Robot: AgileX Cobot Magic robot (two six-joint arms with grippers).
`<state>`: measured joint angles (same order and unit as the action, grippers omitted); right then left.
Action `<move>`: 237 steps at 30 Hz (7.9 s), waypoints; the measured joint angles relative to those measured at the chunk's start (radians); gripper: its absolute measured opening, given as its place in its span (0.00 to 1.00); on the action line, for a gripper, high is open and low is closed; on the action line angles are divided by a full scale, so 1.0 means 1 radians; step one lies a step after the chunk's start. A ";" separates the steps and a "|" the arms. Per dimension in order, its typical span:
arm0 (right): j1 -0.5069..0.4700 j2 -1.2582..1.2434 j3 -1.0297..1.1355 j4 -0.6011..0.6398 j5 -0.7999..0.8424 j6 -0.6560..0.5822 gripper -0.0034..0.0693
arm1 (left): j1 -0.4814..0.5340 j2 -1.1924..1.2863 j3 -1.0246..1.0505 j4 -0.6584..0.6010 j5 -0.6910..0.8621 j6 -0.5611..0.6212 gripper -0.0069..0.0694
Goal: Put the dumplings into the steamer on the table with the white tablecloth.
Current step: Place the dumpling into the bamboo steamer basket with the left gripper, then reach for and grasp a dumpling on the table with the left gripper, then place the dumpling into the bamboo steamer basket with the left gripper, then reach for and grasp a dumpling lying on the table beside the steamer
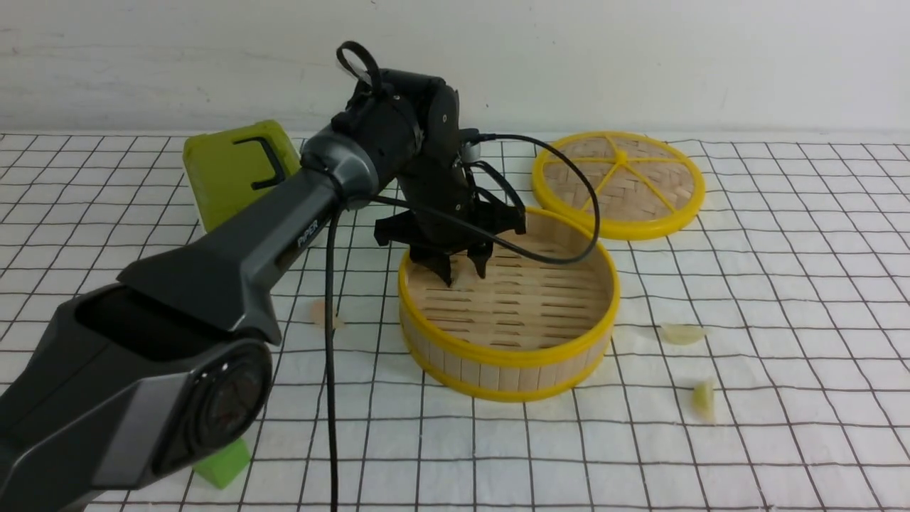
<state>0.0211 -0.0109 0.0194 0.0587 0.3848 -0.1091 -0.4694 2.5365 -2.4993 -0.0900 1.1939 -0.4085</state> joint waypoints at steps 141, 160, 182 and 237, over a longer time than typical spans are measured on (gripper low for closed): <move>0.000 0.000 0.000 -0.003 0.000 0.000 0.38 | -0.033 -0.805 -0.022 0.177 0.047 0.343 0.07; 0.000 0.000 0.000 -0.003 0.000 0.000 0.38 | -0.020 -1.871 1.434 0.090 -0.480 0.318 0.07; 0.000 0.000 0.000 -0.003 0.000 0.000 0.38 | 0.052 -2.399 2.263 0.172 -0.909 0.195 0.07; 0.000 0.000 0.009 -0.037 -0.627 0.001 0.38 | 0.308 -2.545 2.528 0.090 -0.804 0.281 0.10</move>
<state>0.0211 -0.0109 0.0288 0.0219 -0.2424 -0.1082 -0.1611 -0.0086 0.0291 0.0000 0.3895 -0.1272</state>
